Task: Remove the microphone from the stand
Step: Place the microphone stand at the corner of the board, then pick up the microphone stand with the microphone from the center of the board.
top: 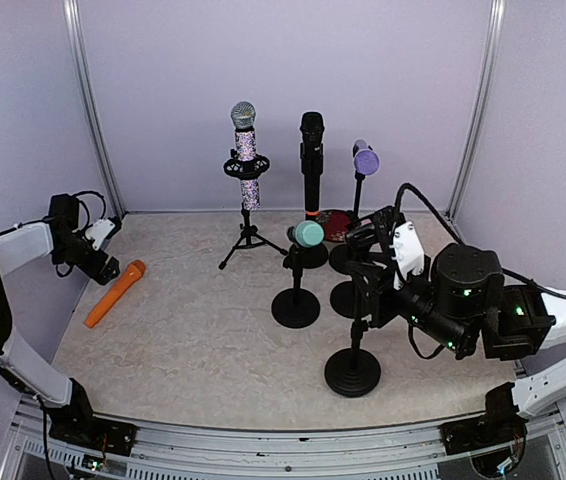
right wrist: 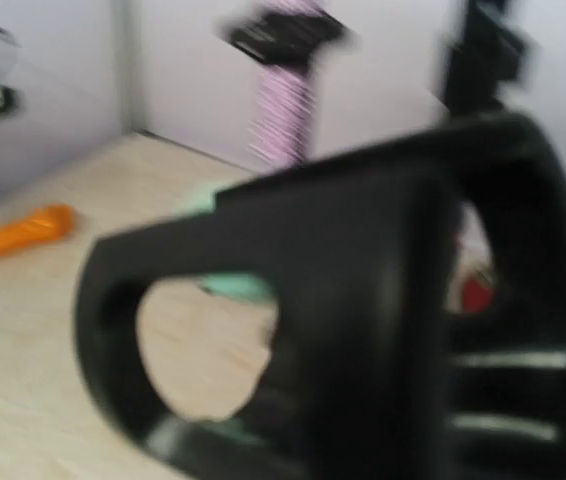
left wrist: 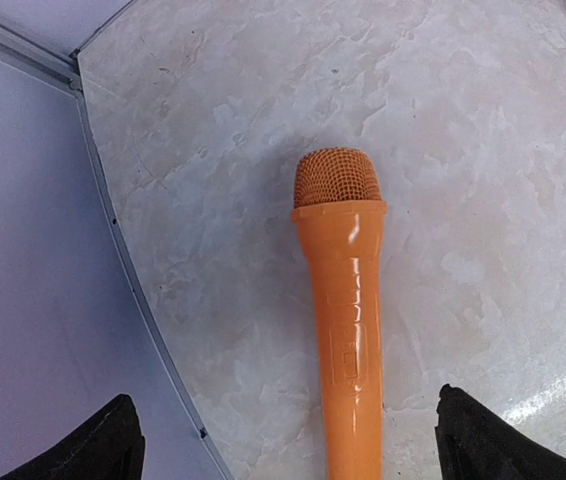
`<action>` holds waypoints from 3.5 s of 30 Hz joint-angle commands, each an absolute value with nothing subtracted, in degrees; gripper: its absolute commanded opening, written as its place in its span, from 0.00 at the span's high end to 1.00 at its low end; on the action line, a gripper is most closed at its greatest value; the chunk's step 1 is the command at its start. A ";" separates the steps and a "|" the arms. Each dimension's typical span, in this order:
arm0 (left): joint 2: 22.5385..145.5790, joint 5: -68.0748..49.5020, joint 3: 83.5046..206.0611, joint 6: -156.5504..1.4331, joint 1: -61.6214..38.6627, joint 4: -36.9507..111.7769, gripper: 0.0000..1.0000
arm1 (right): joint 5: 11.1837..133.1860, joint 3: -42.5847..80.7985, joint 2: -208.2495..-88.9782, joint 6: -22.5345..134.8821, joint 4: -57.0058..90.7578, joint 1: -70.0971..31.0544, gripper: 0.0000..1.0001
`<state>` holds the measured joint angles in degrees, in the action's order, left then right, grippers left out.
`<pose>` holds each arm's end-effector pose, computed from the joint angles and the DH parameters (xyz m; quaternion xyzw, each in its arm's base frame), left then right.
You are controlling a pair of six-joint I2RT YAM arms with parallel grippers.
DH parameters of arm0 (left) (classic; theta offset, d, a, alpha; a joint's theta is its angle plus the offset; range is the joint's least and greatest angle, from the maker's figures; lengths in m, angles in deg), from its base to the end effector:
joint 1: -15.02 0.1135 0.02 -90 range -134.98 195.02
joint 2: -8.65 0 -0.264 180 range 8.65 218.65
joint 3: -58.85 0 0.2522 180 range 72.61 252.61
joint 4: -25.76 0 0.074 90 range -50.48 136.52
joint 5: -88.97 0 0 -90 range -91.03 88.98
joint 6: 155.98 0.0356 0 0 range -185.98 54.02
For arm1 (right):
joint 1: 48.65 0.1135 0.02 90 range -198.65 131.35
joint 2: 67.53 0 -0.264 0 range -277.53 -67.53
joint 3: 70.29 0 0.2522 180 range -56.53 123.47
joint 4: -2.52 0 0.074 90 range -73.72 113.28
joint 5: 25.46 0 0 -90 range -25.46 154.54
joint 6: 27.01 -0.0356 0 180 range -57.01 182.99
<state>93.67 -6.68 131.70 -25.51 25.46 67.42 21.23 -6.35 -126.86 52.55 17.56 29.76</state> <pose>0.3037 0.0524 0.2350 0.2608 0.9131 0.0910 0.3001 0.0711 0.2253 0.3428 -0.2034 0.7242 0.2138 0.6232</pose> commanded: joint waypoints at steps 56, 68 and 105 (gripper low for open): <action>89.35 -13.05 135.49 -27.80 17.10 77.92 0.01 | 48.38 15.39 -170.55 57.72 -24.12 -30.98 0.22; 87.59 -13.50 136.45 -27.23 16.90 79.27 0.01 | 51.95 -5.01 -141.51 51.74 -9.38 -28.26 0.03; 85.65 -17.12 140.78 -28.34 13.71 85.36 0.01 | 55.91 -23.79 -149.52 61.53 -24.77 -9.77 0.21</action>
<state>86.91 -15.96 138.70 -28.29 14.31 84.33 57.87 -27.40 -144.24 61.14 -19.49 -10.74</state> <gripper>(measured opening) 0.988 0.817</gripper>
